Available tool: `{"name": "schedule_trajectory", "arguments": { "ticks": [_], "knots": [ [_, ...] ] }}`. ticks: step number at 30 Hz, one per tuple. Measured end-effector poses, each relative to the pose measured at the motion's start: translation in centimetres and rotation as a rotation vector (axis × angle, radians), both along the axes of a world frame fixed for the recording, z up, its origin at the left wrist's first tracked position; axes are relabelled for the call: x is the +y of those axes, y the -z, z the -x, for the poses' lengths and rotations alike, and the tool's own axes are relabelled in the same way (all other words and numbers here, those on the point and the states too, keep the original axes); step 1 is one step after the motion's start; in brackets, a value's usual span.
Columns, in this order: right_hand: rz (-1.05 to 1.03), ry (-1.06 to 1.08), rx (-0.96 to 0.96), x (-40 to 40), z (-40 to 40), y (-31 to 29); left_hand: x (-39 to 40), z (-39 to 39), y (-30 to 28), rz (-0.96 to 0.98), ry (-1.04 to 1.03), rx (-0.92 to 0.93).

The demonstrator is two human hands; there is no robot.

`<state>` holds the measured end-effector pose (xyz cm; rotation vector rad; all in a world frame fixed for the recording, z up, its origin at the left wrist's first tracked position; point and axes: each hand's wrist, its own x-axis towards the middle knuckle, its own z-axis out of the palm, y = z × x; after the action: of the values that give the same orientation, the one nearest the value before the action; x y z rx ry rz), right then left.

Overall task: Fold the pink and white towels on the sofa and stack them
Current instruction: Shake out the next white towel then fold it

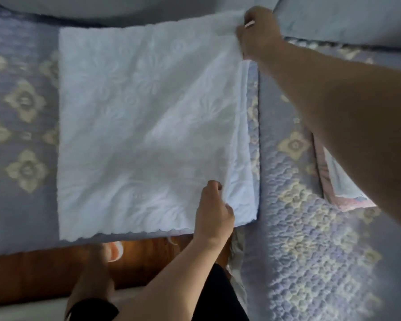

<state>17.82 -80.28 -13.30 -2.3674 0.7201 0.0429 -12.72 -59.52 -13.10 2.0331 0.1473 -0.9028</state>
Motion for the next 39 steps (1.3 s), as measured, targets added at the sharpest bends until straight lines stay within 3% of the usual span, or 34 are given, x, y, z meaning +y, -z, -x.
{"name": "schedule_trajectory", "arguments": {
  "ticks": [8, 13, 15, 17, 19, 21, 22, 24, 26, 28, 31, 33, 37, 39],
  "knots": [
    [-0.003, 0.015, 0.079, -6.9, 0.0, 2.7, -9.1, 1.1, 0.8, -0.087, -0.005, 0.029],
    [-0.373, 0.088, 0.252, -5.8, 3.7, 6.9, -10.0, 0.5, 4.8, 0.033, 0.167, 0.260],
    [-0.472, 0.122, 0.280, -5.3, 6.9, 8.0, -8.3, 0.0, 4.7, 0.132, 0.107, 0.274],
    [-0.459, 0.167, 0.261, -5.2, 10.4, 8.5, -4.2, -0.5, 4.0, 0.128, -0.012, 0.155],
    [-0.453, 0.230, 0.268, -4.5, 14.5, 8.6, 2.0, -1.5, 3.7, -0.121, -0.119, -0.147],
    [-0.459, 0.296, 0.291, -2.8, 19.7, 8.1, 9.6, -2.5, 4.7, -0.493, -0.182, -0.361],
    [-0.445, 0.305, 0.316, -1.7, 22.7, 8.0, 13.2, -3.1, 5.2, -0.624, -0.210, -0.355],
    [-0.445, 0.323, 0.401, 0.6, 29.0, 7.6, 18.7, -4.0, 5.5, -0.694, -0.294, -0.140],
    [-0.457, 0.347, 0.526, 3.1, 34.2, 7.2, 21.4, -4.7, 5.5, -0.637, -0.349, 0.039],
    [-0.461, 0.381, 0.624, 4.8, 37.6, 7.2, 22.9, -5.2, 5.7, -0.561, -0.414, 0.081],
    [-0.421, 0.497, 0.582, 5.2, 40.1, 7.0, 25.0, -5.4, 6.2, -0.532, -0.352, 0.184],
    [-0.541, 0.610, 0.513, 4.8, 40.7, 7.0, 26.3, -5.1, 6.0, -0.488, -0.242, 0.309],
    [-0.852, 0.789, 0.455, 4.4, 40.0, 6.0, 28.1, -4.5, 5.1, -0.375, -0.106, 0.260],
    [-0.954, 0.866, 0.404, 4.5, 40.0, 5.4, 28.5, -4.0, 4.8, -0.349, -0.147, 0.203]
  ]
}}
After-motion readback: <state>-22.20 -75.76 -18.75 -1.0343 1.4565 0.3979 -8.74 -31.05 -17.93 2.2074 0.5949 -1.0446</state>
